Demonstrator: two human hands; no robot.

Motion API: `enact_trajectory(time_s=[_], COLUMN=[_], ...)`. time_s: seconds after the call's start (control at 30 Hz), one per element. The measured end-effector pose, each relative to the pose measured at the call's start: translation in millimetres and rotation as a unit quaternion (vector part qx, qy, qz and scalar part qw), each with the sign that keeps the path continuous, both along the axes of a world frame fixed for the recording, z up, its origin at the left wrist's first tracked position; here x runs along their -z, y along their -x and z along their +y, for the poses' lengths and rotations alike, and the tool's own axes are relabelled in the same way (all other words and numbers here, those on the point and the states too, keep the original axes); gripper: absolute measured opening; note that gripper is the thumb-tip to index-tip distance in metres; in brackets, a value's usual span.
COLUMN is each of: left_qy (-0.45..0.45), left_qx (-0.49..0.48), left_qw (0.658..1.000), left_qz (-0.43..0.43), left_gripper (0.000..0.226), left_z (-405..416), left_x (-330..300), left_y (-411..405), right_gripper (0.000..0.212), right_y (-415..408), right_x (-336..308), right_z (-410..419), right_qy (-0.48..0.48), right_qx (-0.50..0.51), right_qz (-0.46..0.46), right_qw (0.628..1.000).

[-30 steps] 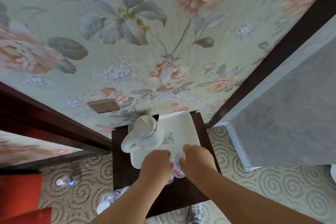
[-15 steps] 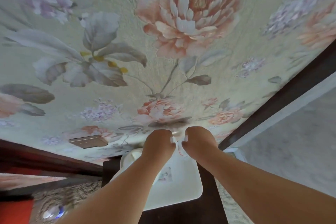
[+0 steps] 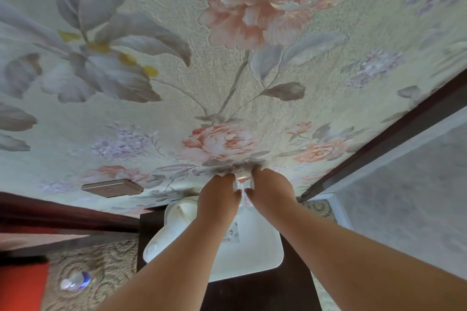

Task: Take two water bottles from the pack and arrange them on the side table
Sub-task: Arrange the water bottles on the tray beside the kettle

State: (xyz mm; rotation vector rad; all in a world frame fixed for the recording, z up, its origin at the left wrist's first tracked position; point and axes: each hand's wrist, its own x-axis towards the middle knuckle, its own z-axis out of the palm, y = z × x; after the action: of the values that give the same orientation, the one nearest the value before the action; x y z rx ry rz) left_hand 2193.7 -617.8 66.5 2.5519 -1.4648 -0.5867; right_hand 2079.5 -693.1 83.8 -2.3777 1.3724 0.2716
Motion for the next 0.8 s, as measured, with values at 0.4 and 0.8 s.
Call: enact_trajectory(time_s=[0.4,0.8], left_qy=[0.014,0.034], left_qx=[-0.05,-0.034], left_qw=[0.997,0.997], left_qz=[0.059,0.064], left_gripper=[0.05,0.045], left_z=[25,28], left_x=[-10,-7], left_y=[-2,-7], right_gripper=[0.058,0.026], right_y=[11,30], right_x=[-18,-17], right_z=[6,-19], right_qy=[0.015,0.085], right_qx=[0.017,-0.193], right_qz=[0.032,0.033], right_qw=[0.999,0.977])
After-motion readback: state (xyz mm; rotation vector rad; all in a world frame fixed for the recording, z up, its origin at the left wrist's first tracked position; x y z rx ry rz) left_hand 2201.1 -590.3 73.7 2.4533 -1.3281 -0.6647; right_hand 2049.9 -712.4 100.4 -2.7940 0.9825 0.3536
